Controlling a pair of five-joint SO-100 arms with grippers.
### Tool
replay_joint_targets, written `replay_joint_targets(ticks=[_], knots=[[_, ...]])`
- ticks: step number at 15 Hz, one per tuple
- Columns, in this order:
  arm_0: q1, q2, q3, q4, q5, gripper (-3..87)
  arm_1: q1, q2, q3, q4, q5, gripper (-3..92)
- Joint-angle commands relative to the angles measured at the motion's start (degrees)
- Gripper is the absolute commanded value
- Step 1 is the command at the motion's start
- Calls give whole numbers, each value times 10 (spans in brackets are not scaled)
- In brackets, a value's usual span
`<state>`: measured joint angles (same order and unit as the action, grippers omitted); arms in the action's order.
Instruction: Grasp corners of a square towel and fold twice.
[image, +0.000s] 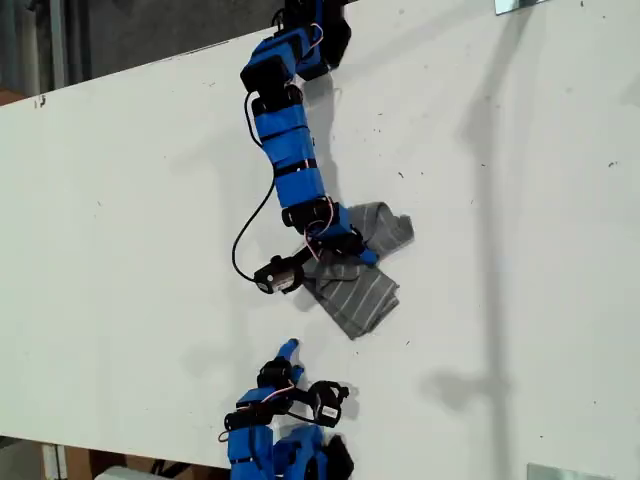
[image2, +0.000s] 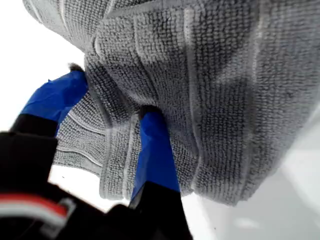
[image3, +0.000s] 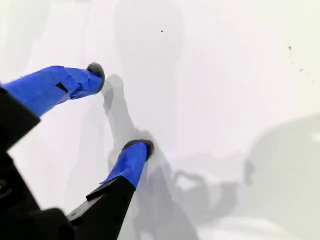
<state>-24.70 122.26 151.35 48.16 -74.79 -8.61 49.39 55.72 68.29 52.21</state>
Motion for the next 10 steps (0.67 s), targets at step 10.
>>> replay_joint_targets(ticks=[10], knots=[[-7, 2, -12, -4, -2, 261, 50, 33, 37, 139, 65, 243]])
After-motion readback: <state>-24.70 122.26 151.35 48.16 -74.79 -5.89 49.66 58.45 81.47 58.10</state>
